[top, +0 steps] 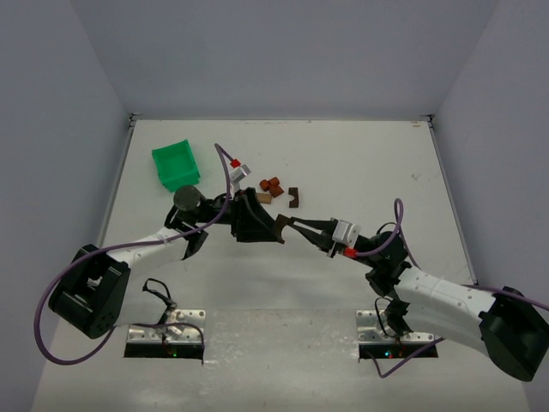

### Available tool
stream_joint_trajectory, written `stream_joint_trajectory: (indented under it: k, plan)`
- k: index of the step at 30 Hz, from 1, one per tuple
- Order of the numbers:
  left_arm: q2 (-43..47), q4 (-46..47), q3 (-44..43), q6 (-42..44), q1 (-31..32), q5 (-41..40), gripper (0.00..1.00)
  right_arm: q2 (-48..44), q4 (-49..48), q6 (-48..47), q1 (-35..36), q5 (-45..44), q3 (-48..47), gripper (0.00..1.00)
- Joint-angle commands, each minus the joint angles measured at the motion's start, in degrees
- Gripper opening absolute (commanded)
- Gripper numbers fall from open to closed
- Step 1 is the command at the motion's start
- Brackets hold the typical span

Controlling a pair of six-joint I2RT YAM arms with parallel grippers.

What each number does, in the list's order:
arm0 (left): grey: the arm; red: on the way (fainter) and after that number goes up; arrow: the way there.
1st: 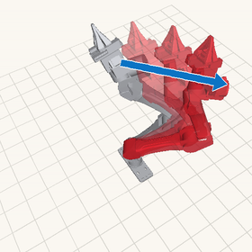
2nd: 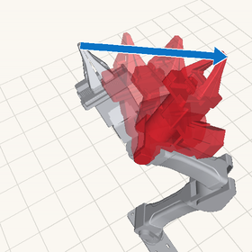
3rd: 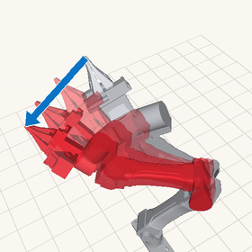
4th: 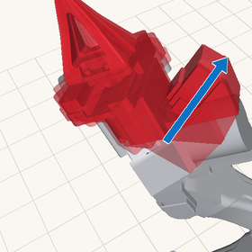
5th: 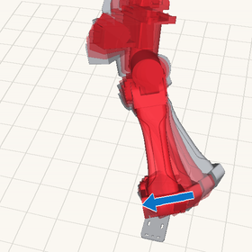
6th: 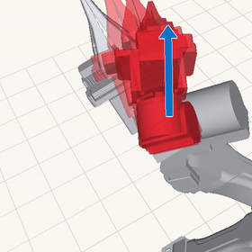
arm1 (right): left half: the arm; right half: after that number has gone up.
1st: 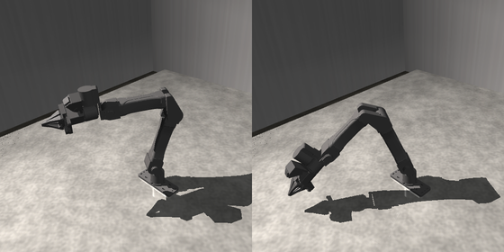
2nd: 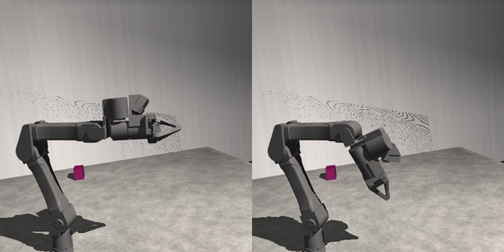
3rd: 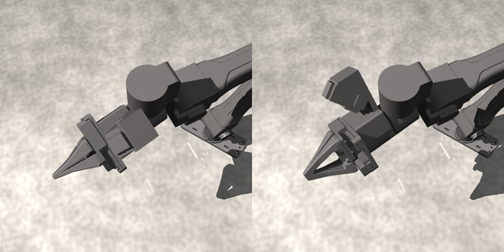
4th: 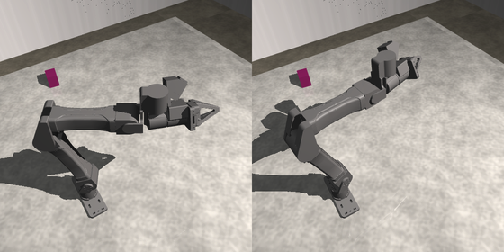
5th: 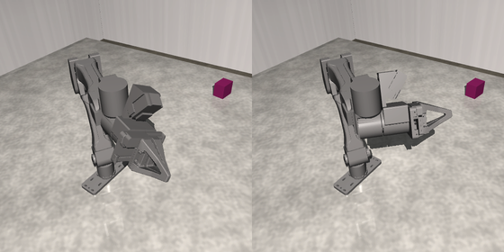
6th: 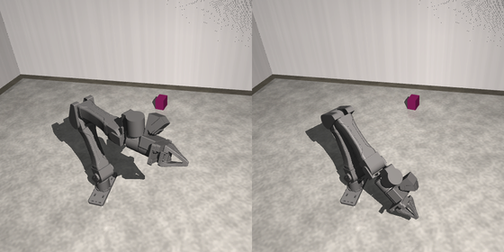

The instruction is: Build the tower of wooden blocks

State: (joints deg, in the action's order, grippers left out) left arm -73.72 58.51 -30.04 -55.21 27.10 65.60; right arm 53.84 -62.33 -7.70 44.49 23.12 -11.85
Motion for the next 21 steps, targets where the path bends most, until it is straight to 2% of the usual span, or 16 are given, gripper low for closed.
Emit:
stream_joint_trajectory:
  k: [1, 14, 18, 20, 21]
  plan:
    - [2.7, 4.8, -0.6, 1.0, 1.2, 0.2, 0.59, 0.2, -6.2, 0.0, 0.1, 0.8, -2.1, 0.00]
    - [6.8, 5.0, 0.6, 1.2, 1.1, -1.5, 0.25, -0.5, -6.7, 0.0, 0.2, 2.0, -0.8, 0.00]
    - [7.0, 4.7, 0.3, 0.9, 1.2, -2.3, 0.00, 0.3, -0.3, -0.4, 0.1, 2.2, -2.5, 0.00]
    - [7.2, 4.8, 0.6, 0.9, 1.2, -2.9, 0.00, 0.2, 0.5, -0.3, 0.1, 1.2, -2.7, 0.06]
    - [7.5, 4.8, 1.0, 1.2, 1.2, -3.8, 0.00, 0.0, 0.9, 0.0, 0.2, 0.4, -2.6, 0.17]
